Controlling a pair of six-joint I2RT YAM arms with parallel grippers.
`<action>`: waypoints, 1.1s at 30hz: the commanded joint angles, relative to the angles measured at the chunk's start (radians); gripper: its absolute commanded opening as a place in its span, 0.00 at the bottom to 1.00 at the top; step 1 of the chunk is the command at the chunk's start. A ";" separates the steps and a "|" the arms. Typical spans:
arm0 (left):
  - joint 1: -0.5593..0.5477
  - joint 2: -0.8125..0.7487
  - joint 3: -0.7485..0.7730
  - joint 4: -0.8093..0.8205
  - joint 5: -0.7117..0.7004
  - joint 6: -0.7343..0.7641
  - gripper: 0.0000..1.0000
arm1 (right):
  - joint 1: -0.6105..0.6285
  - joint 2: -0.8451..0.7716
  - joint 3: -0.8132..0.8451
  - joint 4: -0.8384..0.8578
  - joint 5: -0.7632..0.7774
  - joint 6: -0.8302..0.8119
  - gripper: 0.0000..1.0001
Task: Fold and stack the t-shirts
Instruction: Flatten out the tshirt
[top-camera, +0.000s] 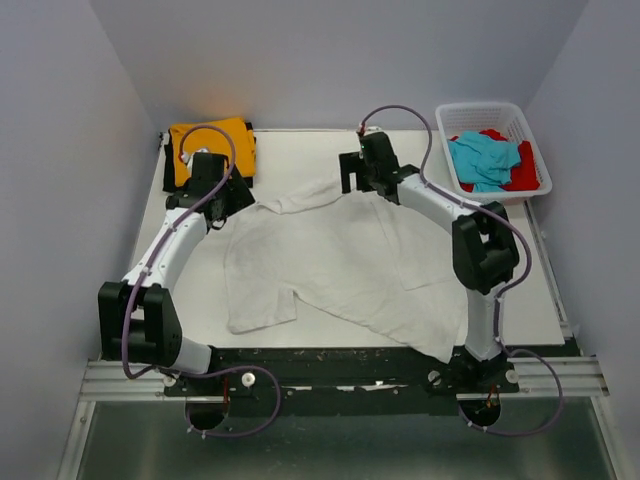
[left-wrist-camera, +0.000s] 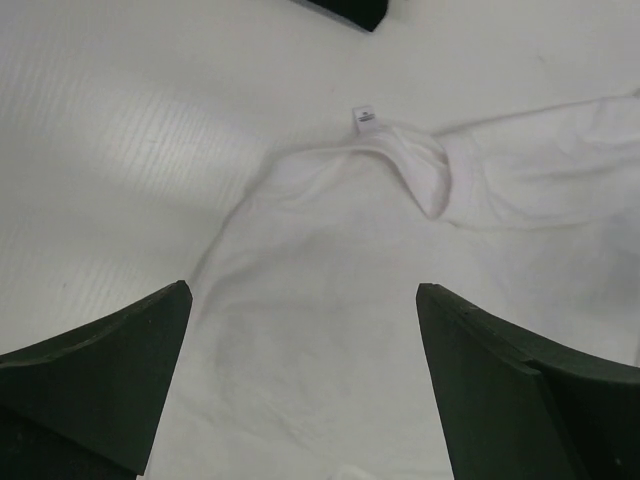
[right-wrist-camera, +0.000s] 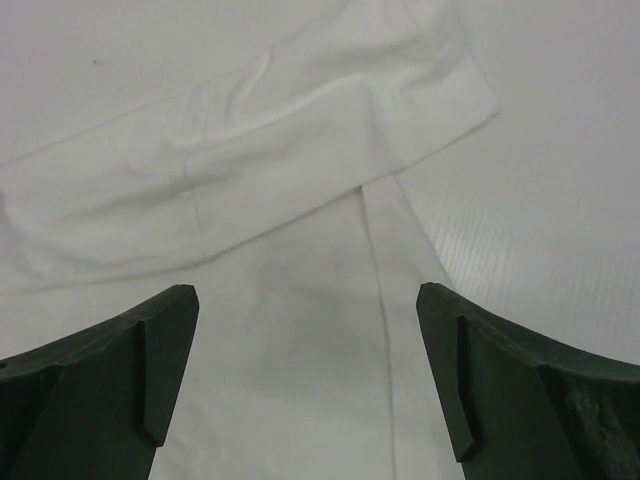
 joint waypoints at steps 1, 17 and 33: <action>-0.008 -0.074 -0.054 0.136 0.230 -0.031 0.98 | 0.005 -0.239 -0.149 0.049 0.068 0.081 1.00; -0.245 -0.030 -0.367 0.444 0.483 -0.162 0.98 | 0.031 -0.670 -0.791 -0.291 0.073 0.456 0.79; -0.197 0.010 -0.548 0.505 0.392 -0.210 0.99 | 0.059 -0.589 -0.863 -0.338 0.113 0.500 0.40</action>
